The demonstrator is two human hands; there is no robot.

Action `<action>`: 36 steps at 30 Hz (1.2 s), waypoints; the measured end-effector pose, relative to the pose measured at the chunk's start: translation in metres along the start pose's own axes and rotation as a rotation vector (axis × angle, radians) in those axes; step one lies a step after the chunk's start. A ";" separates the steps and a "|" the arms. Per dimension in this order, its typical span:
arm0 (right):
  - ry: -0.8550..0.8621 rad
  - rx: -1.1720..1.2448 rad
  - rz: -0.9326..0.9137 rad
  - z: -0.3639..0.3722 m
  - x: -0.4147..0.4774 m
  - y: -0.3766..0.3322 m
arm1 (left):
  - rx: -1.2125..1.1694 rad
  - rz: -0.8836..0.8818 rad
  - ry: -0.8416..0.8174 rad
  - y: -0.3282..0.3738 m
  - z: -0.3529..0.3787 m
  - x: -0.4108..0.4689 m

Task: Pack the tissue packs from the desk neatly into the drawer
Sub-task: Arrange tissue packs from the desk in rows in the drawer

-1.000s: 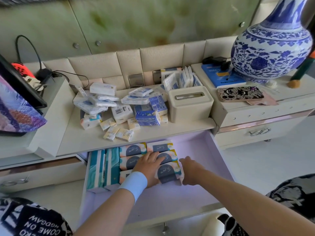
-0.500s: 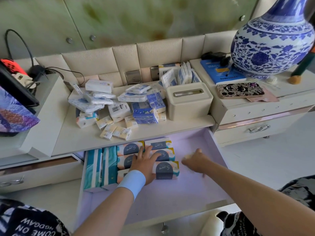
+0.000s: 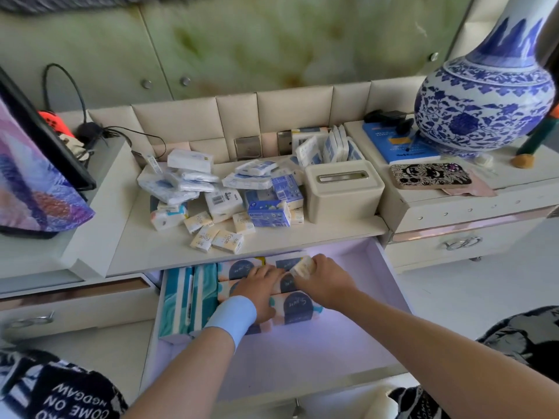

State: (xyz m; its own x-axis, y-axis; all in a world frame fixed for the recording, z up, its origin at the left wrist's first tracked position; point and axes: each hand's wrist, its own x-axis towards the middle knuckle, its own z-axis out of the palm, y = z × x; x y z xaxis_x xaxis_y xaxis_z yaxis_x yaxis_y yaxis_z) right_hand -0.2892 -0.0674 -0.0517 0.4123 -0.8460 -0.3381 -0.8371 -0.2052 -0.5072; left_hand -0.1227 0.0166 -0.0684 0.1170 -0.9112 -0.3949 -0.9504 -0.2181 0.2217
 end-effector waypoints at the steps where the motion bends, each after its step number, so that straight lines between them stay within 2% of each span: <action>1: 0.041 -0.037 -0.054 -0.004 0.000 -0.007 | -0.028 -0.002 0.066 -0.004 -0.009 -0.001; 3: 0.092 -0.092 -0.176 -0.012 0.002 -0.022 | -0.030 -0.012 0.244 -0.013 -0.029 -0.003; 5: 0.112 -0.137 -0.244 -0.018 0.007 -0.039 | 0.019 -0.049 0.353 -0.028 -0.048 -0.004; 7: 0.099 -0.174 -0.276 -0.019 0.016 -0.056 | 0.067 -0.108 0.308 -0.046 -0.061 -0.004; 11: 0.069 -0.208 -0.298 -0.009 0.042 -0.082 | 0.129 -0.168 0.082 -0.075 -0.071 -0.006; 13: 0.066 -0.199 -0.277 -0.004 0.054 -0.089 | 0.117 -0.191 0.063 -0.082 -0.073 -0.007; 18: 0.071 -0.118 -0.236 -0.002 0.068 -0.095 | 0.024 -0.223 0.132 -0.080 -0.088 0.005; 20: 0.073 -0.169 -0.268 -0.008 0.071 -0.095 | -0.026 -0.199 0.202 -0.075 -0.099 0.013; 24: 0.219 -0.261 -0.368 -0.041 0.074 -0.100 | -0.161 -0.133 0.333 -0.058 -0.127 0.030; 29: 0.346 -0.214 -0.347 -0.105 0.100 -0.099 | -0.127 -0.048 0.391 -0.036 -0.163 0.059; 36: 0.375 -0.222 -0.283 -0.176 0.172 -0.073 | -0.097 -0.028 0.434 0.003 -0.208 0.134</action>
State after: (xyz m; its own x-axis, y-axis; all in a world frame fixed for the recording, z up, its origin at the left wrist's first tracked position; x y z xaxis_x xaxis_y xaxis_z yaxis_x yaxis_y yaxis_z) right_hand -0.2203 -0.2847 0.0663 0.5104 -0.8520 0.1166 -0.7841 -0.5168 -0.3438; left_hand -0.0503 -0.1786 0.0650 0.2720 -0.9623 0.0045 -0.9162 -0.2575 0.3069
